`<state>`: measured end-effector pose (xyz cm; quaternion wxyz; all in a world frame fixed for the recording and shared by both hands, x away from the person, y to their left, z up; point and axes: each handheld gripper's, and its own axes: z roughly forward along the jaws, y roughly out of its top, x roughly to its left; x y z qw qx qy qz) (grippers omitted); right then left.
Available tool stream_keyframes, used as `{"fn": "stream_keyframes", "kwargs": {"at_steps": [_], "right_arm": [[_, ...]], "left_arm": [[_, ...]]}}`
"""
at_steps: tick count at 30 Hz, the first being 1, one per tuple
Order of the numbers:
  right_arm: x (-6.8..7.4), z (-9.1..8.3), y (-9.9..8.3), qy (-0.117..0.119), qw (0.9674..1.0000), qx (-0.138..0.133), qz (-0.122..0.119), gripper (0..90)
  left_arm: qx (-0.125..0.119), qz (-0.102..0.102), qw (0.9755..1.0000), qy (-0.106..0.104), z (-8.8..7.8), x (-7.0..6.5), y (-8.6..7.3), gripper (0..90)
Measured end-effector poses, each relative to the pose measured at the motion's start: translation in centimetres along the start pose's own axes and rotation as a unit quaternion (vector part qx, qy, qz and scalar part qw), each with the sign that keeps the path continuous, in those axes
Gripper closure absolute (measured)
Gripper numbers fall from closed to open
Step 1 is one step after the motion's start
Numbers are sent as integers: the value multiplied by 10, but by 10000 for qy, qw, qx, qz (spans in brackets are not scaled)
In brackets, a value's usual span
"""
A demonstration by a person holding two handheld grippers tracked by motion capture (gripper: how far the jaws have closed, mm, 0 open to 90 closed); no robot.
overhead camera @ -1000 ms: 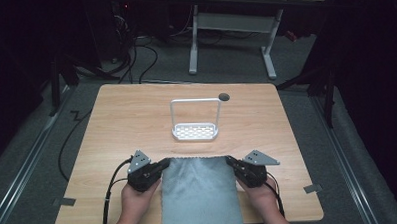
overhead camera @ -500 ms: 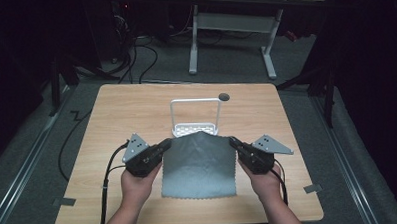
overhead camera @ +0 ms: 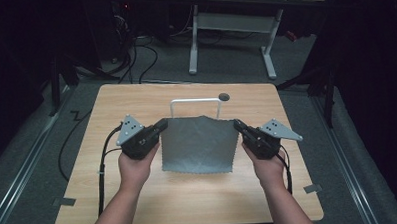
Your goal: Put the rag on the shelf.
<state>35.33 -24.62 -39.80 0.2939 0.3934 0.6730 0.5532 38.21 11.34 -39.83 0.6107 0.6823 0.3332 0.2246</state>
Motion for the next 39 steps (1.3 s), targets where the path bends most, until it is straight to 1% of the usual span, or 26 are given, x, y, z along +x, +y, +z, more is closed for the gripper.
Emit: {"fn": "stream_keyframes", "kwargs": {"at_steps": [2,3,5,9,11,12,15,16,20,24,27,29,33,34,35,36,37,39], "right_arm": [[-1,1,3,-3,10000,-25,11,893],[-2,2,6,-11,10000,-47,-27,893],[-2,4,12,-7,9999,-94,-45,893],[-2,7,18,-26,9998,-148,-97,893],[-4,12,24,-36,9998,-169,-71,893],[-4,12,24,-36,9998,-169,-71,893],[-9,20,30,-37,9998,-187,-59,893],[-9,20,30,-37,9998,-187,-59,893],[-11,27,34,-52,9998,-185,31,893],[-16,38,38,-82,9997,-196,89,893],[-18,45,43,-117,9998,-185,32,894],[-20,49,46,-119,9997,-211,23,893],[-23,58,54,-142,9995,-270,7,894],[-24,60,56,-151,9995,-280,38,894],[-25,63,58,-154,9994,-298,34,894],[-29,70,62,-176,9994,-298,66,894],[-29,70,62,-176,9994,-298,66,894],[-33,79,66,-210,9994,-278,65,894]], "left_arm": [[-35,1,10000,17,1,4,4,895],[-67,-10,10000,33,2,5,6,894],[-87,6,9999,63,3,10,9,895],[-96,18,9999,89,6,14,13,894],[-102,6,9999,123,10,19,17,895],[-102,6,9999,123,10,19,17,895],[-125,76,9997,187,13,23,20,894],[-155,98,9996,199,13,24,21,894],[-165,125,9995,254,19,28,24,895],[-217,46,9993,299,25,36,29,895],[-206,36,9992,346,31,42,34,894],[-224,93,9990,389,34,46,37,894],[-301,118,9986,417,42,55,43,895],[-309,98,9986,418,44,57,44,895],[-262,120,9985,458,49,61,46,894],[-248,129,9985,480,52,62,47,894],[-239,158,9983,514,55,64,48,894],[-157,228,9980,575,63,70,50,894]]}}
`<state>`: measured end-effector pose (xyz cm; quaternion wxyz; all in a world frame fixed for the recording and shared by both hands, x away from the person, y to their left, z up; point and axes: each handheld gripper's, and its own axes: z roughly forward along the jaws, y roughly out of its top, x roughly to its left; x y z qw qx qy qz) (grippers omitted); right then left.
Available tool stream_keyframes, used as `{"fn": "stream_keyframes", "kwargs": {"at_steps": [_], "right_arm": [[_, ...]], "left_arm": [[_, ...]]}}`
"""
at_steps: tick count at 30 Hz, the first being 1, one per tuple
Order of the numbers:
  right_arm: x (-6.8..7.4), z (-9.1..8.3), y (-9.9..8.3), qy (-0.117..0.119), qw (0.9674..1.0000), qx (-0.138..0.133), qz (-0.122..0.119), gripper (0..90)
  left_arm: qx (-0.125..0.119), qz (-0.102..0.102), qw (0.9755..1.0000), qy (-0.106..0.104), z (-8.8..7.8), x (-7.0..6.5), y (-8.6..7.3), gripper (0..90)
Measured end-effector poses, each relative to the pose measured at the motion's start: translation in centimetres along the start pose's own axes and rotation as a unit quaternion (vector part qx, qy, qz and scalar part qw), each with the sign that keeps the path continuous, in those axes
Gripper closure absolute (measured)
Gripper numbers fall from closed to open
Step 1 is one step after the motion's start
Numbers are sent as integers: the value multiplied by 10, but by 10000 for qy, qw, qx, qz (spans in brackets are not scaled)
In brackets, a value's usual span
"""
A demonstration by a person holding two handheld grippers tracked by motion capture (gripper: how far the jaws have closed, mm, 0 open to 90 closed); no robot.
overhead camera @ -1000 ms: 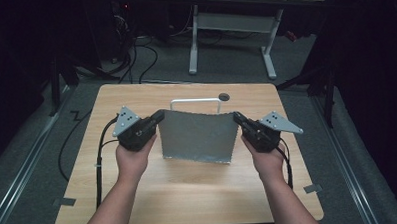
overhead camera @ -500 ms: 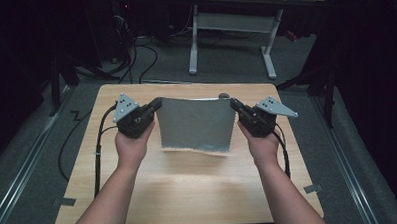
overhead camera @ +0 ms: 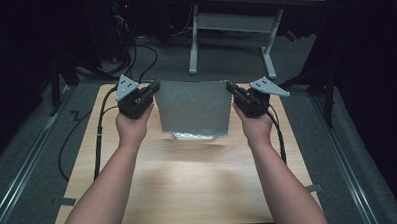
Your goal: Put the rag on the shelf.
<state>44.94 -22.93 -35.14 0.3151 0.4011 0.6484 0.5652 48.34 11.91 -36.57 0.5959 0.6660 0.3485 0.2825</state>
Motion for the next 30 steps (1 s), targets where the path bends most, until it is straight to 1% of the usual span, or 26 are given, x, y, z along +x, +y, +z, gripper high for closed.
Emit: {"fn": "stream_keyframes", "kwargs": {"at_steps": [2,4,6,8,9,11,13,15,19,21,24,28,30], "right_arm": [[-3,6,2,-38,10000,1,8,894],[-7,14,4,-65,9999,35,78,894],[-12,22,6,-99,9999,96,68,894],[-13,25,6,-118,9998,115,75,894],[-15,27,6,-134,9998,133,72,894],[-17,32,6,-162,9997,197,66,894],[-18,36,6,-204,9994,272,-35,894],[-19,39,6,-218,9992,322,-34,894],[-23,44,4,-260,9987,431,-41,894],[-25,47,2,-275,9984,497,-40,893],[-29,51,-3,-283,9976,636,-56,894],[-35,55,-13,-226,9967,778,89,893],[-35,56,-20,-206,9959,878,99,893]], "left_arm": [[20,51,10000,20,5,3,1,894],[32,31,10000,37,11,7,2,894],[28,57,10000,65,15,8,4,894],[-54,49,9999,107,18,10,4,894],[-22,16,9999,113,20,12,3,894],[56,19,9999,160,25,13,2,894],[161,38,9997,193,31,16,-1,894],[208,-15,9996,182,35,18,-3,894],[346,-52,9993,143,41,21,-8,893],[431,-132,9989,105,44,23,-11,893],[571,-151,9982,56,48,23,-18,893],[765,-230,9968,-36,51,25,-31,893],[913,-274,9954,-62,52,26,-40,893]]}}
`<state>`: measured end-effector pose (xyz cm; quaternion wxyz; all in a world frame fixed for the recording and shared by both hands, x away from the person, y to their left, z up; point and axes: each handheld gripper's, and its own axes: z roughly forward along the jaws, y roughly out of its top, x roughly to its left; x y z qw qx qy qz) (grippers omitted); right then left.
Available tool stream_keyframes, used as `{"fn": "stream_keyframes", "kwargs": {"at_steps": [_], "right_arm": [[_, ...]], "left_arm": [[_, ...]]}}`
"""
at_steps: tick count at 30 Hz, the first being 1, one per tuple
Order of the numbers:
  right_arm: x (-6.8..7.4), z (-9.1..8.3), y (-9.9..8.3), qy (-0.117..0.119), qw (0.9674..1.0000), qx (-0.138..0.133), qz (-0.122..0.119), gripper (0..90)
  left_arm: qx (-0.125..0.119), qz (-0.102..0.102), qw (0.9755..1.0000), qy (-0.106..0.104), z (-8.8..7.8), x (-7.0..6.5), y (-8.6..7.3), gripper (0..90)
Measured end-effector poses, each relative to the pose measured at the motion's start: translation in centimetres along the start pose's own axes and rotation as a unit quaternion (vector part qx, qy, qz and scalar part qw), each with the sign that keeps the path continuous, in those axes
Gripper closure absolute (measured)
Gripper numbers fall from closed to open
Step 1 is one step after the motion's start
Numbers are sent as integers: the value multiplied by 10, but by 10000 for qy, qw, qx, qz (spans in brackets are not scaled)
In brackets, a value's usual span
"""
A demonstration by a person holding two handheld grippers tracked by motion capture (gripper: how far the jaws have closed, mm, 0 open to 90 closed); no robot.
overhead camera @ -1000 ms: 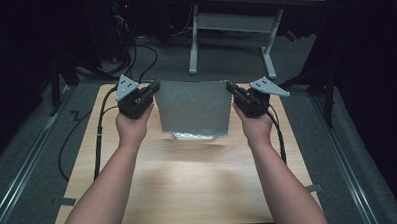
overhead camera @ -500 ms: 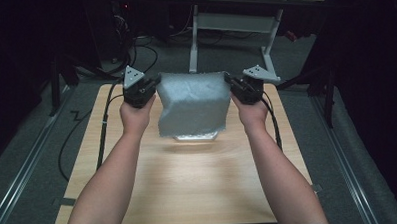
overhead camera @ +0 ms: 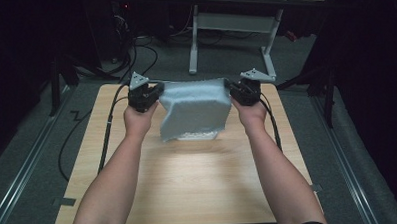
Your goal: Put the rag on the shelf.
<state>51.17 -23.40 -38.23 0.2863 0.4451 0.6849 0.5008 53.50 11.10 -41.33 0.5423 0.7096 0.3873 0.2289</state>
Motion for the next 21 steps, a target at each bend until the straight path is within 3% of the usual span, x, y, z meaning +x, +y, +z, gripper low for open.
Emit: {"fn": "stream_keyframes", "kwargs": {"at_steps": [5,21], "right_arm": [[1,5,-17,49,9997,220,0,893],[-2,14,-58,132,9983,514,243,891]], "left_arm": [[207,-162,9996,-95,2,2,-21,893],[596,-407,9969,-307,11,1,-58,890]]}}
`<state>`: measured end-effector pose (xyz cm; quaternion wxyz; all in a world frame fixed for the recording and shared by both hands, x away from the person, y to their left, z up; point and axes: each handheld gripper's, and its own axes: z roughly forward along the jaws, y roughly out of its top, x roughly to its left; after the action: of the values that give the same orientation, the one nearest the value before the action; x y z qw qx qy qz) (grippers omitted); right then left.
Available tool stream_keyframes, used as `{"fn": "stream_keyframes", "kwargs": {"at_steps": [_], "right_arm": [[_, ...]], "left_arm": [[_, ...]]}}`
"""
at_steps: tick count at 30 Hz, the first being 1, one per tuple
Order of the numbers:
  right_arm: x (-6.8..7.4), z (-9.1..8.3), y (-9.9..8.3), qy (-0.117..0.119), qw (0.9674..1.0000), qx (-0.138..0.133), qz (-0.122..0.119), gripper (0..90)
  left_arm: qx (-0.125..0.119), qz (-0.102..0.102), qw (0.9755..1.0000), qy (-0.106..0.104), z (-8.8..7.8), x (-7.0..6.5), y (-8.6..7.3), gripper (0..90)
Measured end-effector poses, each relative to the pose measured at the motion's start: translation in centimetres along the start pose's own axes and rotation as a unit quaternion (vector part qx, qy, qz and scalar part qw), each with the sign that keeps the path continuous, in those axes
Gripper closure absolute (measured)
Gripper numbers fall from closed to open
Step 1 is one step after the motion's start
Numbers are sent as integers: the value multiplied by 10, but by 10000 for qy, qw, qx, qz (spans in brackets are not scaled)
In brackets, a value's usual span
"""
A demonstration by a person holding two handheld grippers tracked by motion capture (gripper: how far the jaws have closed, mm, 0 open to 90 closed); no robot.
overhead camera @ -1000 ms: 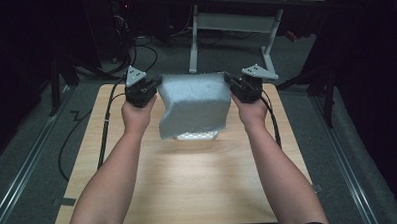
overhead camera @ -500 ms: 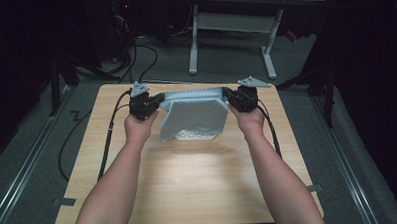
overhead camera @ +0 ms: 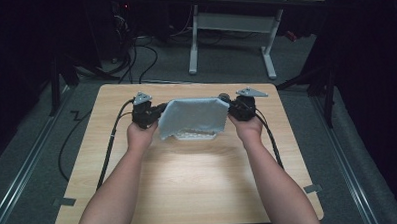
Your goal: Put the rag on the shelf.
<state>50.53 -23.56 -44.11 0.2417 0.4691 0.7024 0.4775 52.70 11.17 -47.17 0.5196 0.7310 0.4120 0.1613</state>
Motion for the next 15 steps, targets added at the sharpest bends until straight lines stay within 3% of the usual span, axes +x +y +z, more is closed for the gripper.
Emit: {"fn": "stream_keyframes", "kwargs": {"at_steps": [8,13,15], "right_arm": [[-2,3,-12,-16,9999,126,82,837],[-4,0,-10,-32,9999,64,117,755],[-4,-2,-7,-63,9999,17,97,751]], "left_arm": [[-11,-179,9998,-46,0,3,-9,828],[-224,-276,9994,-9,-7,4,-4,706],[-293,-266,9992,9,-10,5,-2,701]]}}
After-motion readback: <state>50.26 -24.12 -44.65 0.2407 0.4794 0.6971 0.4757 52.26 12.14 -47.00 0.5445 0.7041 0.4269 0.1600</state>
